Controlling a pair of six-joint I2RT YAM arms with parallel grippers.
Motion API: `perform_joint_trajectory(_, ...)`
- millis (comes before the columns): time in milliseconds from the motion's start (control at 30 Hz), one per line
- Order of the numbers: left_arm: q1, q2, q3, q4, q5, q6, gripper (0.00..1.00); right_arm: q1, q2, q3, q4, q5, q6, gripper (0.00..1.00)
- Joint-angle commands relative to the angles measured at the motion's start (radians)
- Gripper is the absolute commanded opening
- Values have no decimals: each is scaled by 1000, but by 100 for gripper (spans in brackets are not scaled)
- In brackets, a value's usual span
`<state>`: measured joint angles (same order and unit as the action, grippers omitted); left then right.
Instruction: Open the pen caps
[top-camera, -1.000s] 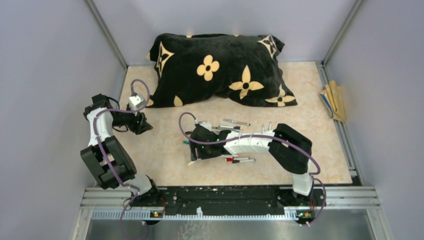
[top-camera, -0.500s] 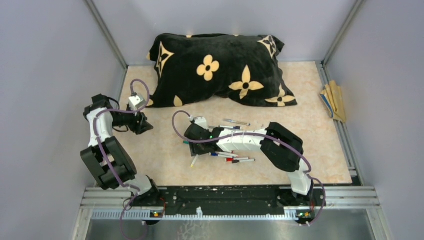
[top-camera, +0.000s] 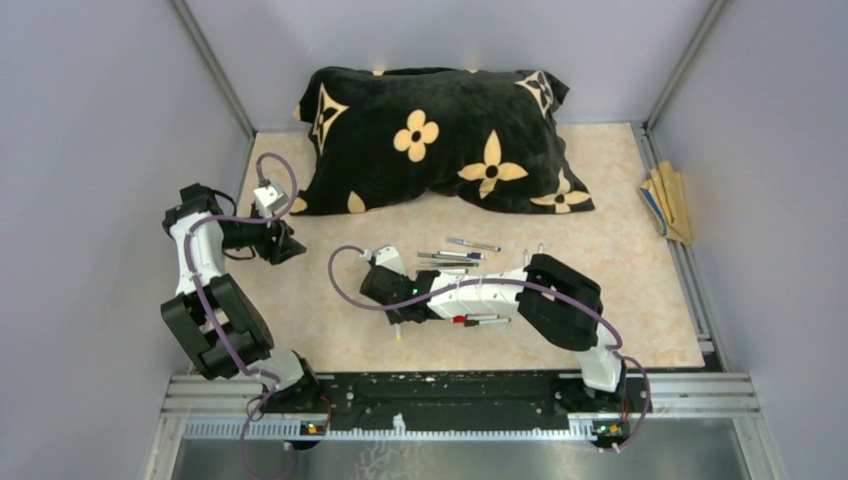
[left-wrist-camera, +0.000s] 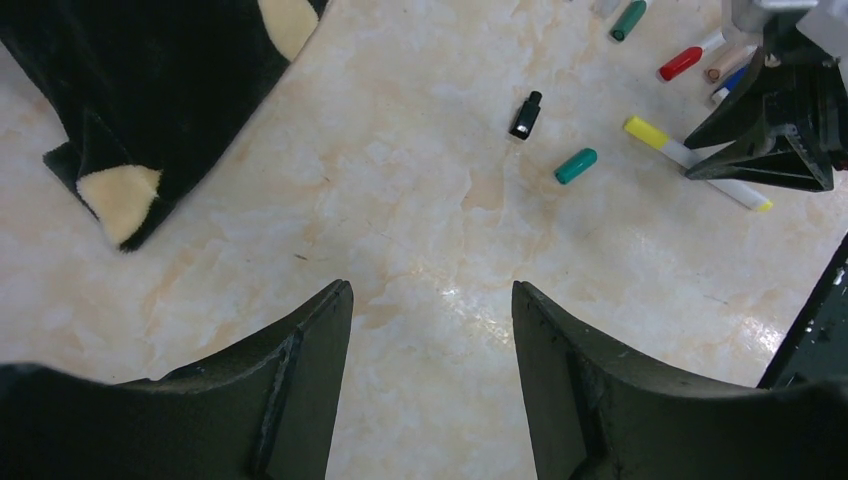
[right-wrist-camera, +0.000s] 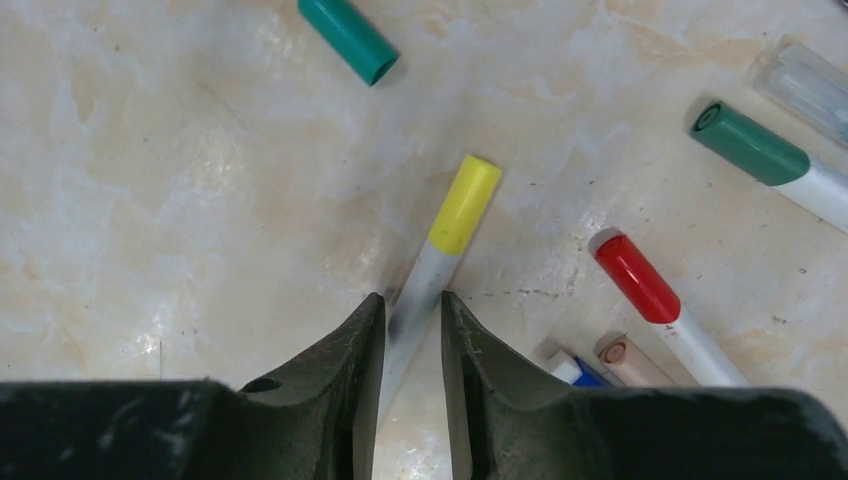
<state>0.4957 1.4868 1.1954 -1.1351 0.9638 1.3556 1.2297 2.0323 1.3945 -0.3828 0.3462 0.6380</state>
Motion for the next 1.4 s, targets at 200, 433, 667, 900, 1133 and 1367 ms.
perform_joint_trajectory(200, 5, -6, 38, -55, 60, 48, 67, 17, -59, -104, 78, 58, -116, 25)
perform_joint_trajectory(433, 2, -23, 1, -148, 81, 194, 75, 17, -123, -224, 166, 9, -119, 1)
perform_joint_trajectory(667, -82, -132, -137, -142, 18, 320, 78, -36, -252, -271, 232, -159, -156, 0)
perform_joint_trajectory(900, -309, -350, -339, -7, -89, 415, 80, -187, -411, -334, 299, -489, -116, 0)
perform_joint_trajectory(1133, -590, -523, -394, 209, -159, 402, 85, -249, -400, -224, 206, -776, -131, 0)
perform_joint_trajectory(1367, -816, -479, -344, 223, -344, 372, 81, -263, -361, -167, 185, -907, -121, 0)
